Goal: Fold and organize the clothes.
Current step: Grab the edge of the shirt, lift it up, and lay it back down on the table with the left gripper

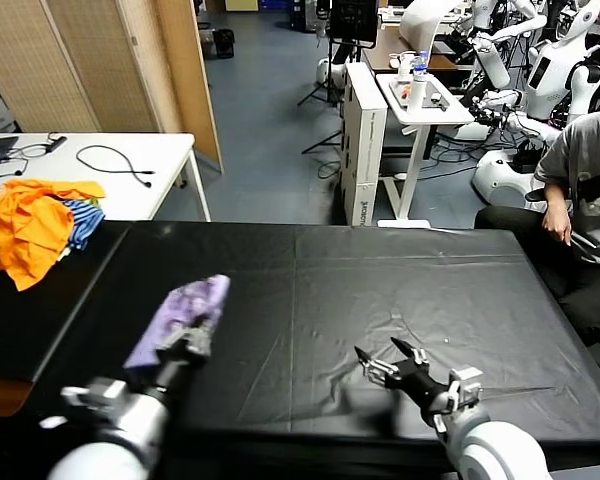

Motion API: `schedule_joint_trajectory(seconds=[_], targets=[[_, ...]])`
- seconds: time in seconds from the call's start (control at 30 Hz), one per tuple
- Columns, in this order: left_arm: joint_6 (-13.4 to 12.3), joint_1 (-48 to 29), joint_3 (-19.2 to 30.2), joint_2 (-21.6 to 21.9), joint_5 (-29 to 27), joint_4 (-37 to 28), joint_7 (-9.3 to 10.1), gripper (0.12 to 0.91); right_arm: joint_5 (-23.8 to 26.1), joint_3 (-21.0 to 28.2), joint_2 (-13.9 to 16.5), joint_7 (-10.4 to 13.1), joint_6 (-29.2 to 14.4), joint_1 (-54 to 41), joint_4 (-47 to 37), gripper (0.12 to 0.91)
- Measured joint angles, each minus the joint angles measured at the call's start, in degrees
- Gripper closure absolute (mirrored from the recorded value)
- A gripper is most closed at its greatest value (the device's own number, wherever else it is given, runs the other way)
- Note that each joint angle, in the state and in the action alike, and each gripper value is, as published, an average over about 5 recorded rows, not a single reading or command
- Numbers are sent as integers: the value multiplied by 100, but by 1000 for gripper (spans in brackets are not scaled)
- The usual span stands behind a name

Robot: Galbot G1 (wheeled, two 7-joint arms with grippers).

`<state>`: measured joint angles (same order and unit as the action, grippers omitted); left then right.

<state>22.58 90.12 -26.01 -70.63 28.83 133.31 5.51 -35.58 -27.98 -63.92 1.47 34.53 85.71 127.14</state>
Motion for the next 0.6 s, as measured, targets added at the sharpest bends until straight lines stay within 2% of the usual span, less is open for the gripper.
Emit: schedule_joint_trajectory(seconds=[0.17, 0.3, 0.4, 0.6], targets=[[25, -127, 917, -174, -194, -247, 38, 857, -293, -195, 52, 19, 87, 30, -43, 118], [44, -105, 1174, -220, -405, -323, 7, 834, -661, -164, 60, 27, 291, -70, -114, 118], [6, -86, 1214, -240, -558, -344, -48, 706, -1022, -117, 93, 32, 500, -138, -131, 118], [-138, -18, 1154, -247, -872, -313, -243, 330, -1606, 10, 197, 37, 693, -226, -151, 118]])
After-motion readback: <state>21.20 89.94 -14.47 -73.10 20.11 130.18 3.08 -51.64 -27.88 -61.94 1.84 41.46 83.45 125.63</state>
